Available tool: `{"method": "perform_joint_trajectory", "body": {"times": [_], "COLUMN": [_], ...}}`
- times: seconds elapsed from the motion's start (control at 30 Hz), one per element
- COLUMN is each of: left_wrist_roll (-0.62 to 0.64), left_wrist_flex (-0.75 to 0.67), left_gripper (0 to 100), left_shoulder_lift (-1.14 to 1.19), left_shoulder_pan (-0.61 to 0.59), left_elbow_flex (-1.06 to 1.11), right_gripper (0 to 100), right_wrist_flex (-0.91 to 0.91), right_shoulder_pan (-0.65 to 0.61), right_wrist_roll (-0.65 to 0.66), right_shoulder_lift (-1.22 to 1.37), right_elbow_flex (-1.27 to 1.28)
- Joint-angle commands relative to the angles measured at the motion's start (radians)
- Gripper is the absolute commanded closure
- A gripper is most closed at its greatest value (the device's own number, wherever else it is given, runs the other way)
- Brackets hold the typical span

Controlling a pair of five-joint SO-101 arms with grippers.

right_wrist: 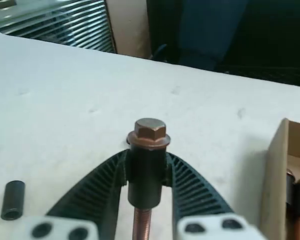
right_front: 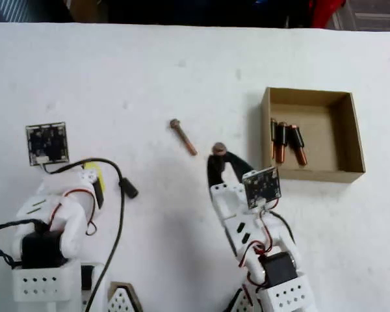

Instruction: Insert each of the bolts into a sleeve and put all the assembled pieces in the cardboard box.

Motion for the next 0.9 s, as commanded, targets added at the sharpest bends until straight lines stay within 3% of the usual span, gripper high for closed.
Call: {"method": "perform_joint_trajectory", "body": {"times": [0.0,0.2,0.47,0.7,0.87], "left_wrist_roll": [-0.091,-0.124,-0.124,-0.127,-0.129], "left_wrist_flex": [-0.06,-0.158,-0.255,-0.255,-0.261], "left_gripper": [98,98,98,98,98], "left_shoulder_lift": [-0.01,-0.01,-0.01,-0.01,-0.01], "left_shoulder_pan": [-0.01,-0.007,-0.007,-0.002,-0.002], "left_elbow_flex": [0.037,0.143,0.25,0.258,0.29], "right_gripper": [98.1,98.1,98.1,98.1,98.1], "right_wrist_flex": [0.079,0.213,0.4,0.441,0.438], "right_shoulder_pan": [0.047,0.114,0.133,0.257,0.289], "right_wrist_roll": [0.011,0.012,0.173,0.183,0.183], "right_shoulder_lift": [-0.013,-0.01,-0.005,0.01,0.2], "right_elbow_flex": [-0.081,-0.21,-0.393,-0.512,-0.612]}}
